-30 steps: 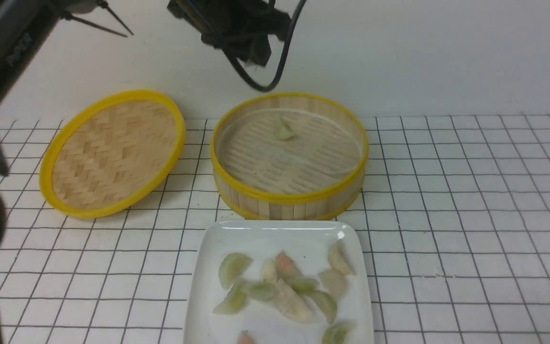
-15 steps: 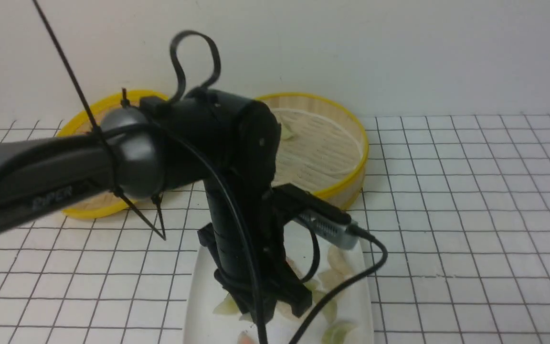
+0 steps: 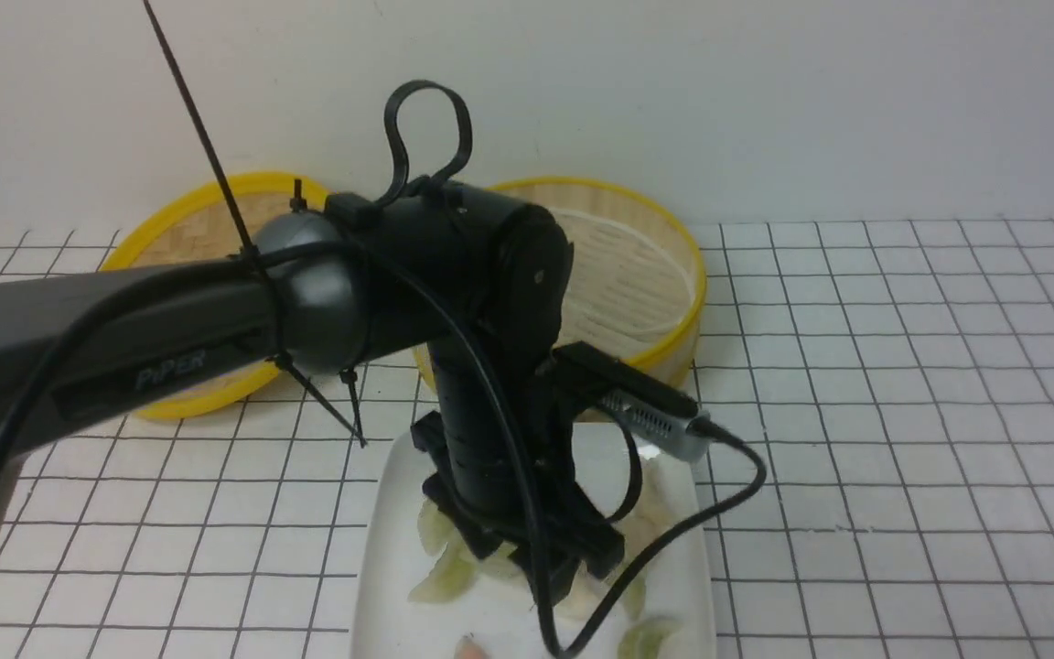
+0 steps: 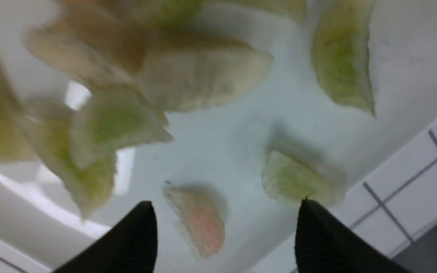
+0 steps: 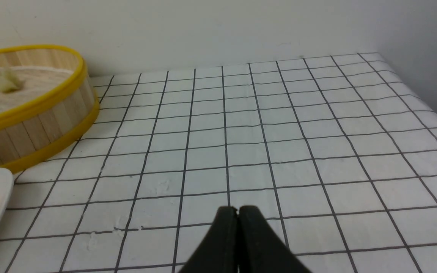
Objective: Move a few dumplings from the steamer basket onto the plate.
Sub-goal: Use the left arm to put the dumpling into the plate, then use the left arm to grab a dumpling from the steamer
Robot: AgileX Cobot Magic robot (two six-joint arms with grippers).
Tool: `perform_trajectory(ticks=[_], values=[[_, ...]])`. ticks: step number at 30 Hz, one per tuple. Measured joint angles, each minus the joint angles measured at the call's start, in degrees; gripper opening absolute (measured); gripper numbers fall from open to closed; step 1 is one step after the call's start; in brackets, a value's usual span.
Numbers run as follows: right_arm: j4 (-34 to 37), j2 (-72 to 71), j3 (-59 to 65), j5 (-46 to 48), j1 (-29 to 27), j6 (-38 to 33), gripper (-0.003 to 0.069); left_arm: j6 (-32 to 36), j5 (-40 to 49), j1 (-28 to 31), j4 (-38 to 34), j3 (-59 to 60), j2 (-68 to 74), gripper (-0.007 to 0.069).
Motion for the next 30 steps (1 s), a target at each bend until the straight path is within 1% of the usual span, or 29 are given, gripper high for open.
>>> perform_trajectory(ticks=[1, 4, 5, 7, 8, 9, 11, 12, 13, 17, 20, 23, 25, 27, 30], values=[[0.00, 0.00, 0.00, 0.00, 0.00, 0.00, -0.0010, -0.19, 0.00, 0.36, 0.43, -0.52, 0.07, 0.0440], [0.00, 0.00, 0.00, 0.00, 0.00, 0.00, -0.0010, -4.59, -0.53, 5.90, 2.73, -12.70, 2.80, 0.0435], [0.00, 0.00, 0.00, 0.00, 0.00, 0.00, -0.0010, -4.93, -0.64, 5.90, 2.68, -13.53, 3.10, 0.0435], [0.00, 0.00, 0.00, 0.00, 0.00, 0.00, -0.0010, -6.64, -0.82, 10.81, 1.51, -25.05, 8.43, 0.0427], [0.00, 0.00, 0.00, 0.00, 0.00, 0.00, -0.0010, -6.64, -0.82, 11.48, 1.01, -26.91, 9.46, 0.0426], [0.00, 0.00, 0.00, 0.00, 0.00, 0.00, -0.0010, -6.64, -0.88, 13.64, 0.00, -33.47, 12.87, 0.0425], [0.00, 0.00, 0.00, 0.00, 0.00, 0.00, -0.0010, -6.41, -0.56, 15.94, -1.64, -42.90, 19.78, 0.0425], [0.00, 0.00, 0.00, 0.00, 0.00, 0.00, -0.0010, -6.41, -0.35, 16.47, -1.91, -44.74, 21.07, 0.0425], [0.00, 0.00, 0.00, 0.00, 0.00, 0.00, -0.0010, -6.25, 0.26, 17.48, -2.75, -51.84, 26.11, 0.0425], [0.00, 0.00, 0.00, 0.00, 0.00, 0.00, -0.0010, -3.72, 0.33, 19.38, -4.22, -66.27, 37.30, 0.0425], [0.00, 0.00, 0.00, 0.00, 0.00, 0.00, -0.0010, -1.86, -0.29, 20.22, -5.36, -69.02, 40.57, 0.0425], [0.00, 0.00, 0.00, 0.00, 0.00, 0.00, -0.0010, 1.16, -3.59, 20.99, -7.15, -69.77, 43.00, 0.0425], [0.00, 0.00, 0.00, 0.00, 0.00, 0.00, -0.0010, 4.39, -6.76, 21.55, -10.24, -69.78, 44.34, 0.0425], [0.00, 0.00, 0.00, 0.00, 0.00, 0.00, -0.0010, 6.40, -8.10, 21.78, -11.47, -69.78, 44.83, 0.0425], [0.00, 0.00, 0.00, 0.00, 0.00, 0.00, -0.0010, 11.60, -10.89, 21.85, -14.45, -69.89, 46.04, 0.0425]])
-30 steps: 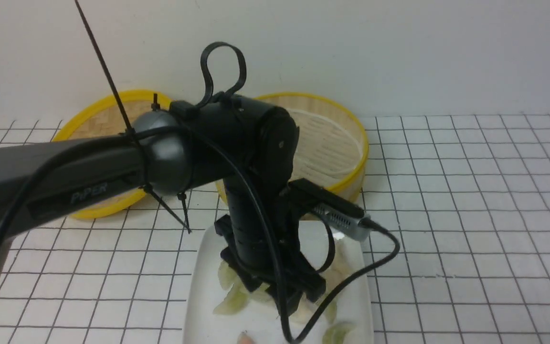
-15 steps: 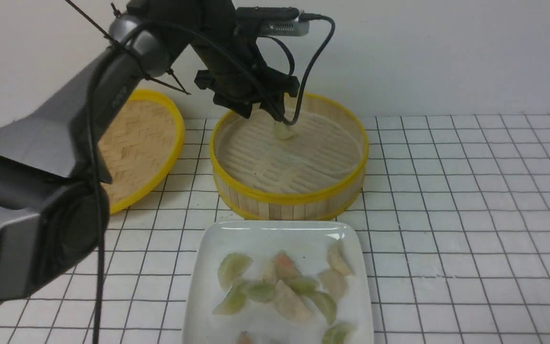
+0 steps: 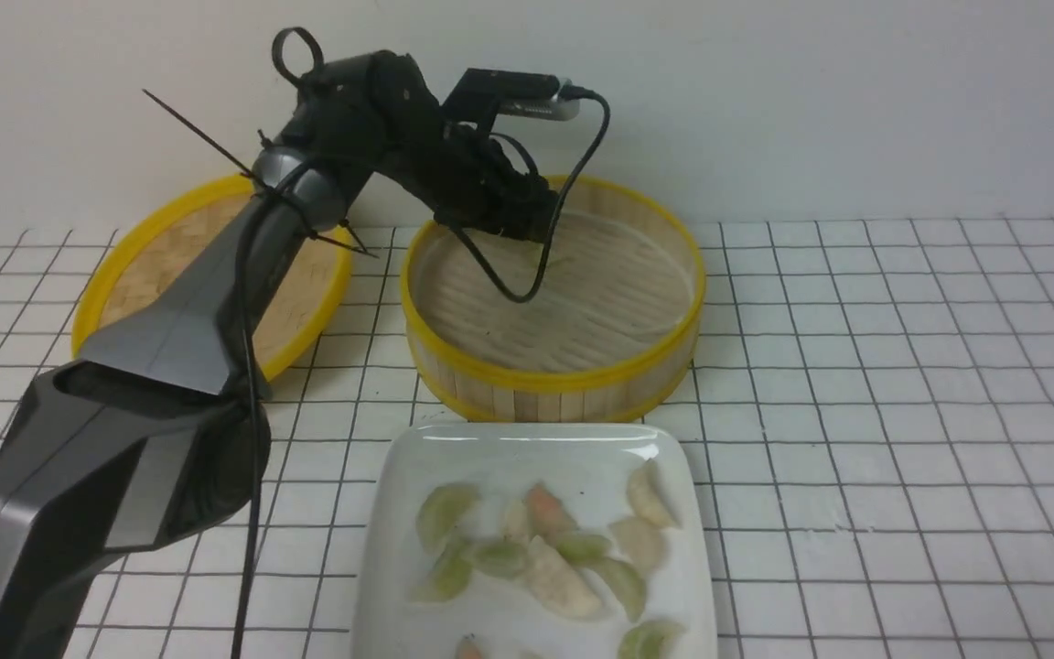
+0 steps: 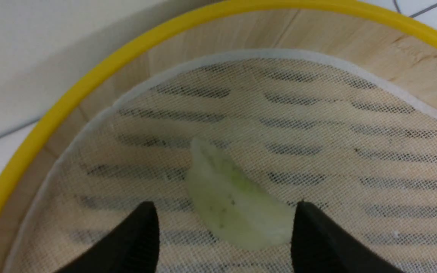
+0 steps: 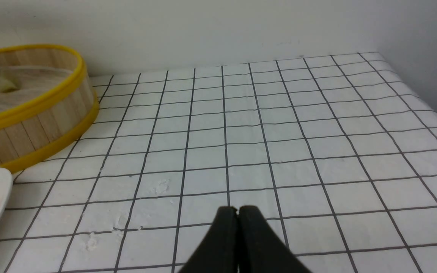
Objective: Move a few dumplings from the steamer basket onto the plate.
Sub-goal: Use the left arm to grab a dumpling from the steamer
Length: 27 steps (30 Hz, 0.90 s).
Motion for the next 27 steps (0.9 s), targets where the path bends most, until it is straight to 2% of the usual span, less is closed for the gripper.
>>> perform_trajectory(ticks=[6, 14, 16, 18, 19, 20, 27], values=[[0.00, 0.00, 0.00, 0.00, 0.00, 0.00, -0.0010, 5.46, -2.54, 0.00, -0.96, -0.11, 2.16, 0.0425], [0.00, 0.00, 0.00, 0.00, 0.00, 0.00, -0.0010, 7.97, -5.10, 0.00, -2.94, -0.36, 4.52, 0.0423], [0.00, 0.00, 0.00, 0.00, 0.00, 0.00, -0.0010, 8.03, -4.95, 0.00, -3.39, -0.38, 4.59, 0.0386], [0.00, 0.00, 0.00, 0.00, 0.00, 0.00, -0.0010, 8.14, -4.17, -0.05, -3.90, -0.58, 4.59, 0.0310], [0.00, 0.00, 0.00, 0.00, 0.00, 0.00, -0.0010, 8.28, -3.59, -0.12, -3.96, -1.02, 4.59, 0.0239], [0.00, 0.00, 0.00, 0.00, 0.00, 0.00, -0.0010, 8.35, -3.35, -0.12, -3.96, -1.25, 4.59, 0.0221], [0.00, 0.00, 0.00, 0.00, 0.00, 0.00, -0.0010, 7.57, 4.75, 0.00, -1.01, -6.73, 4.59, 0.0204]])
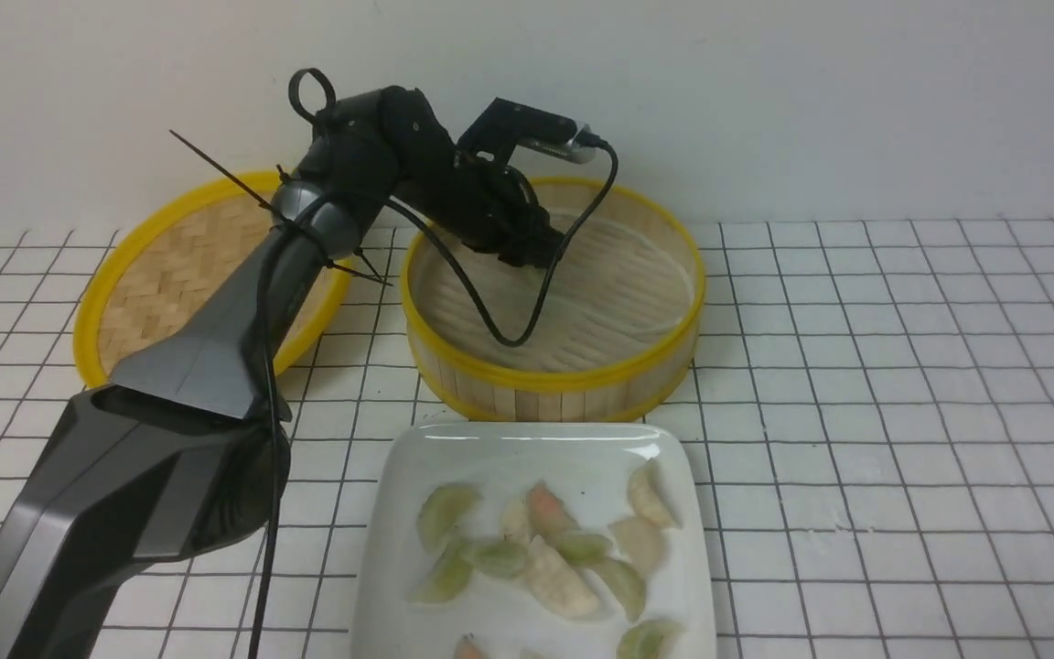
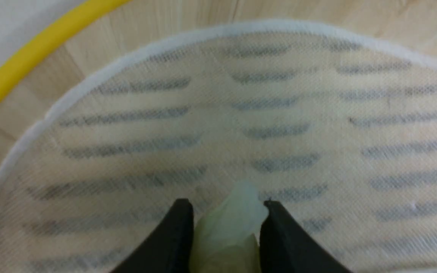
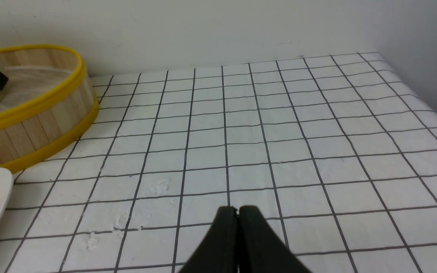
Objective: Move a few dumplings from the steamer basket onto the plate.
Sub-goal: Use the left arm to grab a dumpling from the steamer, then use the left arm to put the dumpling into the plate
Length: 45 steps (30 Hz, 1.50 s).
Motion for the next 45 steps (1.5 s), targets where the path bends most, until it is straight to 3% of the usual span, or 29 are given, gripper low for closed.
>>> perform_trajectory(ticks=[7, 11, 14, 19, 20, 23, 27, 34, 40, 45], values=[[0.00, 0.00, 0.00, 0.00, 0.00, 0.00, -0.0010, -5.34, 8.83, 0.06, 2.07, -4.86, -2.70, 0.0204], [0.00, 0.00, 0.00, 0.00, 0.00, 0.00, -0.0010, -13.20, 9.58, -0.13, 5.65, -3.92, -9.63, 0.0204], [0.00, 0.00, 0.00, 0.00, 0.00, 0.00, -0.0010, -15.16, 9.34, -0.91, 7.76, 3.28, -17.11, 0.0204], [0.00, 0.00, 0.00, 0.00, 0.00, 0.00, -0.0010, -16.10, 9.21, -3.86, 10.53, 35.22, -36.02, 0.0204], [0.00, 0.00, 0.00, 0.00, 0.00, 0.00, -0.0010, -16.10, 9.21, -3.96, 10.53, 36.49, -37.25, 0.0204], [0.00, 0.00, 0.00, 0.00, 0.00, 0.00, -0.0010, -16.23, 9.13, -6.39, 10.14, 58.57, -46.87, 0.0204], [0.00, 0.00, 0.00, 0.00, 0.00, 0.00, -0.0010, -16.23, 9.00, -10.11, 9.62, 73.37, -51.61, 0.0204], [0.00, 0.00, 0.00, 0.00, 0.00, 0.00, -0.0010, -16.23, 4.73, -18.38, 8.74, 84.08, -52.62, 0.0204], [0.00, 0.00, 0.00, 0.00, 0.00, 0.00, -0.0010, -16.23, 1.42, -20.07, 10.62, 84.51, -50.33, 0.0204], [0.00, 0.00, 0.00, 0.00, 0.00, 0.00, -0.0010, -16.71, 0.49, -20.07, 12.25, 84.51, -49.49, 0.0331]])
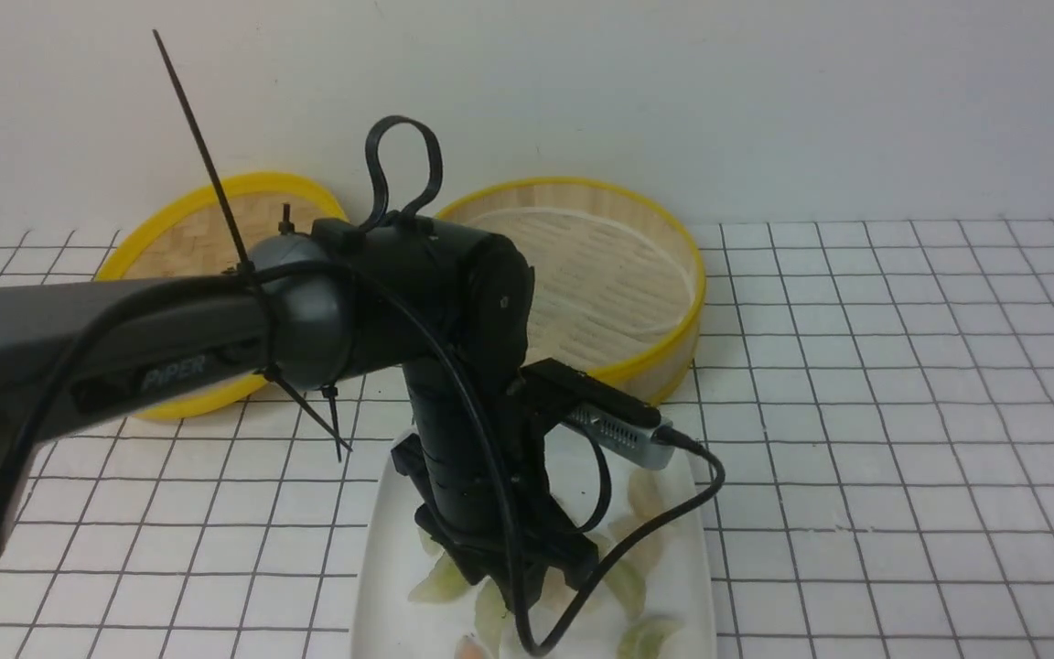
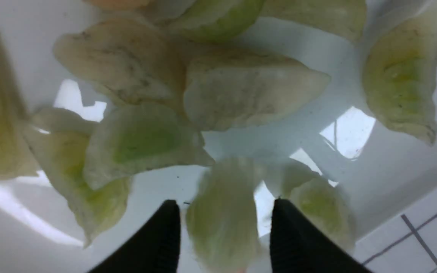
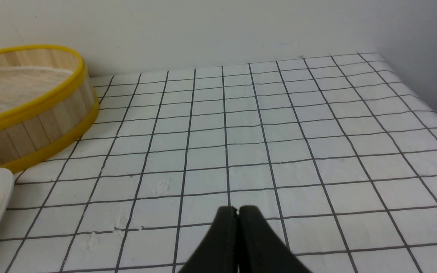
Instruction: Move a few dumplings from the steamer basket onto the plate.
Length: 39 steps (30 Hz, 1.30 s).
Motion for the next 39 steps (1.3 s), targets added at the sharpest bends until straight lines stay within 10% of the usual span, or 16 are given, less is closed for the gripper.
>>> perform_trajectory(ticks=[6, 13, 17, 27, 39], values=[[0.00, 0.00, 0.00, 0.00, 0.00, 0.00, -0.0010, -2.65, 2.40, 0.00, 2.50, -1.75, 0.00, 0.0433], [0.00, 0.00, 0.00, 0.00, 0.00, 0.00, -0.0010, -7.88, 2.64, 0.00, 5.46, -2.04, -8.85, 0.0076], [0.00, 0.00, 0.00, 0.00, 0.00, 0.00, -0.0010, -10.90, -6.62, 0.00, 6.37, 2.60, -21.01, 0.0002], [0.00, 0.00, 0.00, 0.00, 0.00, 0.00, -0.0010, -12.50, -27.07, 0.00, 7.13, 20.85, -45.38, -0.0006], [0.00, 0.00, 0.00, 0.00, 0.00, 0.00, -0.0010, -12.55, -25.76, 0.00, 9.01, 25.36, -56.57, -0.0006]])
